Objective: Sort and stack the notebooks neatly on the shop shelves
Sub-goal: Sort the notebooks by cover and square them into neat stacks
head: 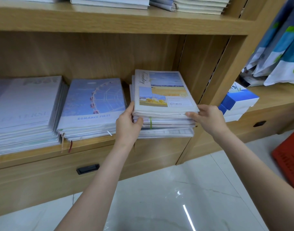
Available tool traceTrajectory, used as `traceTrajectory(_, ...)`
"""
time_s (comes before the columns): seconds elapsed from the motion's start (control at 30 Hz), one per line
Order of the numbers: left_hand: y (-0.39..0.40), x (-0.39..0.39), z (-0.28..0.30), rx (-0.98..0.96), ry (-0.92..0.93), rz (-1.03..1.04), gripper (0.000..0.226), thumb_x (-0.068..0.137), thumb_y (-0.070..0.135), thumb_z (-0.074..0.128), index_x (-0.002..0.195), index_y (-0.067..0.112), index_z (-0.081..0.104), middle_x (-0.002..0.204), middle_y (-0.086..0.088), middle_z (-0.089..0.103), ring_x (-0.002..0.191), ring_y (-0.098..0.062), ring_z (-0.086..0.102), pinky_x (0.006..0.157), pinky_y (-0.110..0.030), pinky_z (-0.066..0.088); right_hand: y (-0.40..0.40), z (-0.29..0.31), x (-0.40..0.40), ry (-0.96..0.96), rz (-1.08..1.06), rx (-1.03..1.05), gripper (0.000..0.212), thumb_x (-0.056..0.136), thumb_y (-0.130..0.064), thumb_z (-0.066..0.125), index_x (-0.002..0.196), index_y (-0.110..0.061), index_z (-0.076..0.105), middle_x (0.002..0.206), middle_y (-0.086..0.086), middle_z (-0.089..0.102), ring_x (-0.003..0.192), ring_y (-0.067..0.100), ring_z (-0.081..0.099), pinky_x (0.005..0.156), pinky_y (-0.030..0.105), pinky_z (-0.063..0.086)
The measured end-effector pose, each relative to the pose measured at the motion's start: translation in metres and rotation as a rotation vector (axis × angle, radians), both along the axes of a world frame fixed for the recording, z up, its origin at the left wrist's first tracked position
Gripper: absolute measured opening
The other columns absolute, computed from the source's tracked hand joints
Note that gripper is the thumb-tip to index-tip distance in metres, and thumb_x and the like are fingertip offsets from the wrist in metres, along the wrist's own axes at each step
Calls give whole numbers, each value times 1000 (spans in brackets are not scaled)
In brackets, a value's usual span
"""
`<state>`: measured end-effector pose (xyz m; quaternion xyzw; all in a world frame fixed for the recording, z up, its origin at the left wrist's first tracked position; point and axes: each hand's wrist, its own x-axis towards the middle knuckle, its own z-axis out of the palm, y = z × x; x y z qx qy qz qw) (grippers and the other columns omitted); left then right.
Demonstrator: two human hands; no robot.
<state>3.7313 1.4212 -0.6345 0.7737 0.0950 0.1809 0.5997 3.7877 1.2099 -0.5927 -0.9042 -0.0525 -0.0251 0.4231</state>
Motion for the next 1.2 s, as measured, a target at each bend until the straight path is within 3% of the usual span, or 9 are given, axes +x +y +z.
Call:
traceTrajectory(0.1, 1, 4, 3, -28, 3, 1, 63, 88, -4, 54, 144, 12, 30, 133, 5, 49, 121, -9, 49, 106, -27, 37, 5, 5, 4, 18, -13, -74, 33, 84, -27, 67, 110, -8, 64, 89, 2, 65, 69, 4, 56, 57, 13, 41)
traceTrajectory(0.27, 5, 3, 4, 16, 19, -21, 63, 89, -3, 53, 145, 12, 28, 115, 13, 48, 111, -5, 48, 99, -24, 40, 8, -2, 4, 12, 47, -124, 65, 77, -32, 74, 132, -13, 46, 116, -3, 58, 106, 18, 55, 91, 36, 49)
traceTrajectory(0.4, 15, 3, 2, 114, 8, -28, 55, 91, -4, 49, 141, 14, 37, 112, 11, 53, 108, -6, 52, 97, -27, 44, 9, -9, 2, -17, 29, -72, 70, 74, -24, 78, 135, -9, 47, 115, 5, 64, 106, 24, 59, 94, 36, 48)
traceTrajectory(0.53, 17, 3, -1, 195, 1, 7, 54, 91, -4, 49, 140, 16, 39, 127, -2, 58, 116, -14, 55, 99, -25, 43, 8, -10, -1, -73, 10, -27, 55, 76, -16, 76, 124, 1, 55, 112, 20, 65, 106, 38, 59, 94, 50, 46)
traceTrajectory(0.63, 13, 3, -5, 255, -5, 45, 52, 92, -2, 50, 140, 16, 38, 126, -6, 59, 114, -20, 58, 99, -25, 43, 7, -12, -1, -85, 3, -11, 61, 77, -16, 74, 132, -3, 50, 117, 16, 64, 108, 32, 61, 96, 39, 48)
traceTrajectory(0.8, 11, 4, -9, 266, 2, 55, 54, 92, -3, 47, 141, 14, 36, 123, -9, 61, 112, -23, 59, 92, -21, 41, 6, -10, 3, -82, -10, -17, 63, 78, -17, 73, 135, -8, 48, 119, 8, 63, 96, 13, 60, 85, 17, 43)
traceTrajectory(0.93, 13, 4, -9, 259, 14, 26, 58, 90, -6, 49, 143, 15, 35, 126, -9, 60, 116, -23, 56, 97, -27, 43, 6, -12, 7, -81, -20, -47, 63, 79, -21, 73, 136, -13, 47, 117, 7, 64, 99, 16, 60, 86, 20, 43)
traceTrajectory(1.1, 11, 4, -11, 350, 36, 39, 58, 92, -3, 45, 144, 16, 30, 123, -11, 61, 112, -23, 58, 89, -17, 38, 3, -15, 13, -40, -15, -86, 66, 81, -24, 72, 139, -20, 43, 116, 7, 64, 104, 22, 60, 91, 32, 48)
traceTrajectory(1.2, 6, 1, -12, 281, 30, 42, 60, 91, -3, 47, 145, 16, 29, 125, -5, 59, 115, -19, 56, 90, -16, 38, 3, -22, 8, 14, 36, -52, 81, 76, -19, 77, 144, -21, 33, 124, 5, 59, 110, 22, 58, 100, 36, 46)
